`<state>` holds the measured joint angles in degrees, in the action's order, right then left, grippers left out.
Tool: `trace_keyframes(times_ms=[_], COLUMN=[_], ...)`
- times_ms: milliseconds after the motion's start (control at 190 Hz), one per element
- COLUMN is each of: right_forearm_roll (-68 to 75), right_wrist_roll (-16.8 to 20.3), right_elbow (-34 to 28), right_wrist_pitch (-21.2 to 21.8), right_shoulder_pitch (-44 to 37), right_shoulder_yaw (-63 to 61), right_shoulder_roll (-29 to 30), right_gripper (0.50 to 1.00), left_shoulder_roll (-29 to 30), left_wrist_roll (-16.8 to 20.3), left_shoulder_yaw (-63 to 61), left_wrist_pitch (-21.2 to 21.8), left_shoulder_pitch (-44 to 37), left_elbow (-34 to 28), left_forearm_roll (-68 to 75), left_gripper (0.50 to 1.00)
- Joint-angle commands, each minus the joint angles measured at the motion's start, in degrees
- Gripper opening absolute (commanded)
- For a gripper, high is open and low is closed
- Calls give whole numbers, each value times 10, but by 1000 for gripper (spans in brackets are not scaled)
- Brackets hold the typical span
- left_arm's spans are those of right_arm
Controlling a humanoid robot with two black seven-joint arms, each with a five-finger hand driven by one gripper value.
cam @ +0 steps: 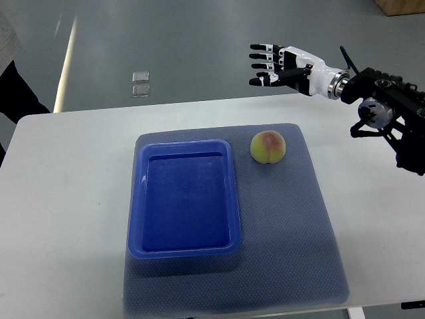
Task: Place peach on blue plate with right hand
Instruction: 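Move the right hand over the peach beside the blue tray, then close the right hand's fingers around the peach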
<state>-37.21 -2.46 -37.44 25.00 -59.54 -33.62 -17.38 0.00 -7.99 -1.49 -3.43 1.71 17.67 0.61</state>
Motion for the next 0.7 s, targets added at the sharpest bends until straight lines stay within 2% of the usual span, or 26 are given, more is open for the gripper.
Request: trace_keyframes(times_ms=[0,95,221,437,443,495,695], right_forearm_roll=[-91,-165,-223,-224,-223,-225,-226], right_wrist_roll=[25,36,50,58,58,58,58], right_elbow=[-25,-67,-85,-85,-85,-84,-83], right_wrist_pitch=[40,53,47,32,22,13,-6], right_shoulder_pitch=[-80,-137,-169,-162,-156,-147,-127], right_shoulder_yaw=[130,231,307,309,310,310,314], right_shoulder_roll=[-40,-69,-62,-41,-39,-32,-20], right_gripper=[930,930,930,930,930,930,930], left_shoulder_roll=[0,0,0,0,0,0,0], left_wrist_roll=[0,0,0,0,0,0,0], left_shoulder_yaw=[0,-1,0,0,0,0,0], left_wrist_pitch=[0,-1,-1,-1,-1,0,0], left_shoulder_pitch=[0,0,1,1,1,1,1], left_elbow=[1,1,1,1,1,1,1], left_forearm_roll=[1,1,1,0,1,1,1], left_gripper=[1000,1000,1000,1000,1000,1000,1000])
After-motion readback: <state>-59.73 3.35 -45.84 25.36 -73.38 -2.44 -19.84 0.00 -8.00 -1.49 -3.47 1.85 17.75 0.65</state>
